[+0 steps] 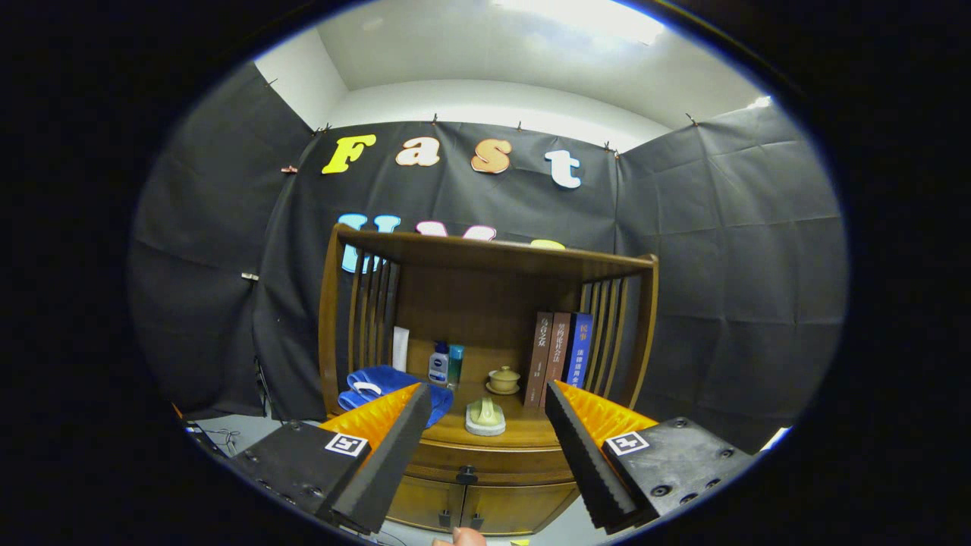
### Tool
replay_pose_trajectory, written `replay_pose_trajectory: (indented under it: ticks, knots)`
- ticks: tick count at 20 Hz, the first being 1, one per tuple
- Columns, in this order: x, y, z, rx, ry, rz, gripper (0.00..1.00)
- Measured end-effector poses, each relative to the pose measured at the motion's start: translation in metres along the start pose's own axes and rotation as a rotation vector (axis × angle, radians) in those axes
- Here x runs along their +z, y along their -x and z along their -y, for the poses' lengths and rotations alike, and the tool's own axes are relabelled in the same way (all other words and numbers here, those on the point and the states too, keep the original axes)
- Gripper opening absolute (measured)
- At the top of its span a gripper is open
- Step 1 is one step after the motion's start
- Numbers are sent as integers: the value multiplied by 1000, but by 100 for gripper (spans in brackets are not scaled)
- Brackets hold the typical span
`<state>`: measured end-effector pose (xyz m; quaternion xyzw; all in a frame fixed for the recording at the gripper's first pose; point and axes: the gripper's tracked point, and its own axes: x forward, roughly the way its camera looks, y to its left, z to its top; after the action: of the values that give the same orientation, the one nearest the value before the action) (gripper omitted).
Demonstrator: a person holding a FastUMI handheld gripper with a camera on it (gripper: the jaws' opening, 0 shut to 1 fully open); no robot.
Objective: Pull open the drawer, take out the items inside it, and place them on the countertop above the cabinet.
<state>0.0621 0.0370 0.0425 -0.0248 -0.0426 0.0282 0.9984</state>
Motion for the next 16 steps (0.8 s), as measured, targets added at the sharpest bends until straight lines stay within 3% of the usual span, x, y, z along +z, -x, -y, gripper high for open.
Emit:
replay_pose_trajectory:
  ticks: [4,16]
  knots:
    - [28,12,7,-8,-26,6,98]
    - [26,21,8,1,-39,-29,98]
